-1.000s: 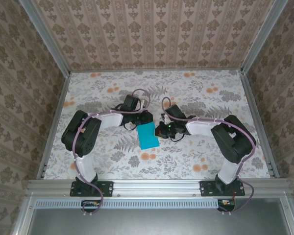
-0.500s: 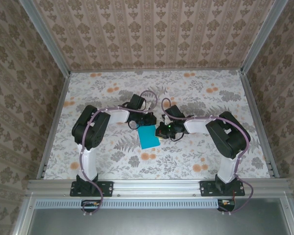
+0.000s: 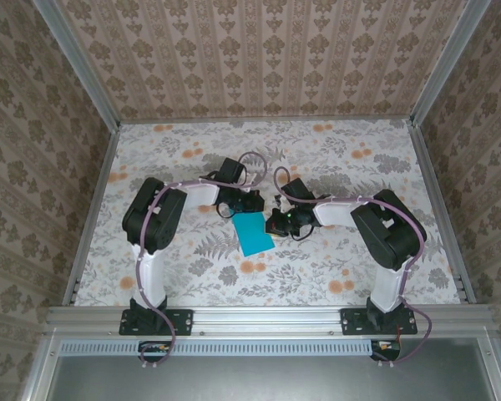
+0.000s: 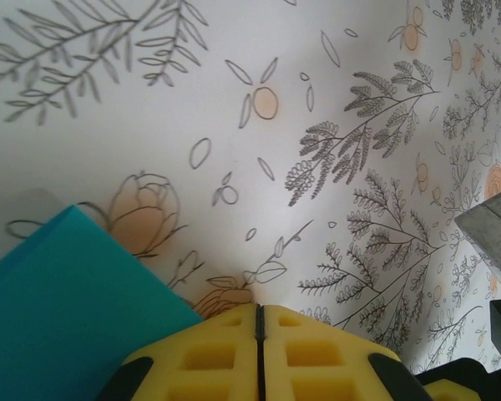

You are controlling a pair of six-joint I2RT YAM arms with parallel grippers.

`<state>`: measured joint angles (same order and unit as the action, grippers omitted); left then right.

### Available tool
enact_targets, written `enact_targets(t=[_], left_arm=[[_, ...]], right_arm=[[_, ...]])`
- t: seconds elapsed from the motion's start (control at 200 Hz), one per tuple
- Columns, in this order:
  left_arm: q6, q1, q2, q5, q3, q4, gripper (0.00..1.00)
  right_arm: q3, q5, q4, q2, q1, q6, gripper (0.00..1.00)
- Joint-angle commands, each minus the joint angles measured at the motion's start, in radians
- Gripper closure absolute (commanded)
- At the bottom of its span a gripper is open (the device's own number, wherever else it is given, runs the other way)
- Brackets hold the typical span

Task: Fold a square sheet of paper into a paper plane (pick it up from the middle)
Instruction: First fold in half a square sheet of paper at the center of the table.

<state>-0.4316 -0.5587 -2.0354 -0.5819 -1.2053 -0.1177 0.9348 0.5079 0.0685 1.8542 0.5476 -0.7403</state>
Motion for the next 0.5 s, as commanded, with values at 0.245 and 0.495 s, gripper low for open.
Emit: enact_targets(t=[0.245, 0.495], left_arm=[[0.052, 0.079, -0.088, 0.088, -0.099, -0.073, 0.92], [0.051, 0.123, -0.091, 0.096, -0.075, -0.048, 0.92]], right_arm=[[-0.094, -0.025, 0.214, 0.022, 0.000, 0.045, 1.00], [-0.096, -0.022, 0.211, 0.017, 0.000, 0.042, 1.00]])
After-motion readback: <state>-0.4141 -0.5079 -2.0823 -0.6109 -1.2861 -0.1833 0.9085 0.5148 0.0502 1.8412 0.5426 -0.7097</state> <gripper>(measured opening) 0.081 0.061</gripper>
